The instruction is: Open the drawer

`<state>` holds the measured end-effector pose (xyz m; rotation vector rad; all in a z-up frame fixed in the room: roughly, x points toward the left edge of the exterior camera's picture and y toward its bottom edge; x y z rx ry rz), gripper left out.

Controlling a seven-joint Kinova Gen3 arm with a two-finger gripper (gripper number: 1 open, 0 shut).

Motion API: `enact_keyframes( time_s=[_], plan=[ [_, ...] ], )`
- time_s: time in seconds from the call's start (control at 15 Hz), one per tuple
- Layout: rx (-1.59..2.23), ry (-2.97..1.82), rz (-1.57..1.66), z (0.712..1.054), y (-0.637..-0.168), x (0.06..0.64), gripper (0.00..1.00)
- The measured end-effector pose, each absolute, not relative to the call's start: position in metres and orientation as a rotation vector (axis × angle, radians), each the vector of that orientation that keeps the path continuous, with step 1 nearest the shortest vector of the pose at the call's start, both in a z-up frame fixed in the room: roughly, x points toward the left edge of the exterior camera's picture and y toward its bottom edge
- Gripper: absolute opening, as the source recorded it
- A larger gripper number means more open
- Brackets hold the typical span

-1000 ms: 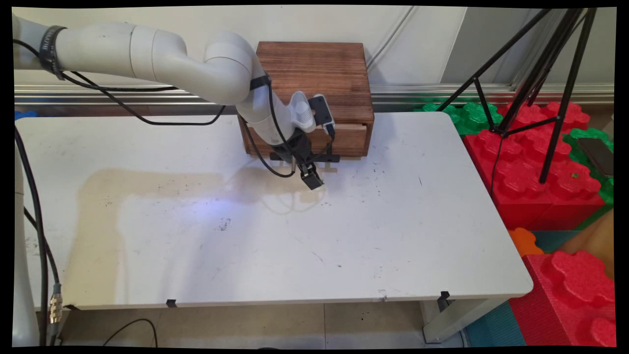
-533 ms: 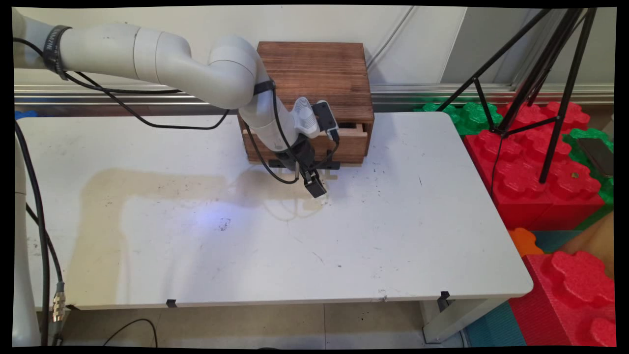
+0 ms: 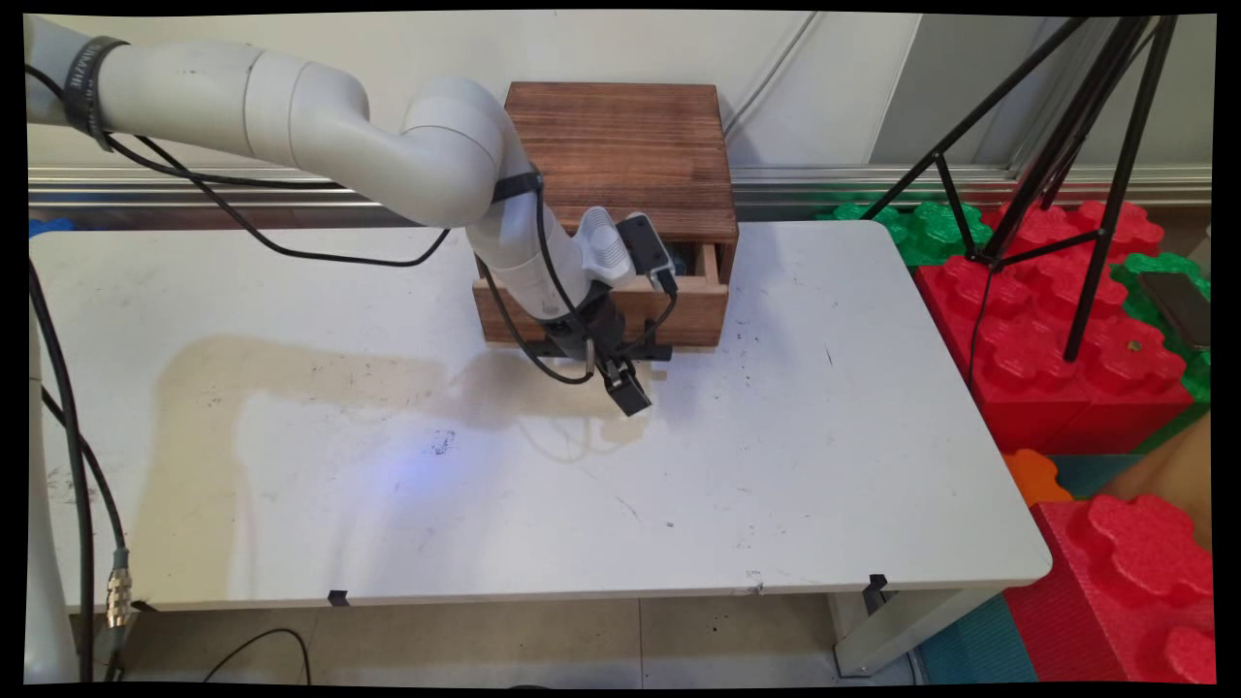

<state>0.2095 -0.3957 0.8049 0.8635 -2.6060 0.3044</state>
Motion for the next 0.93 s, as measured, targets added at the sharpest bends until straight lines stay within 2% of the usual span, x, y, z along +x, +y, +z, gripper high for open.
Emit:
enact_keyframes(
  time_s=[0.93],
  plan=[
    [0.799, -2.665, 0.25, 0.812, -0.332, 0.193, 1.0]
  ],
)
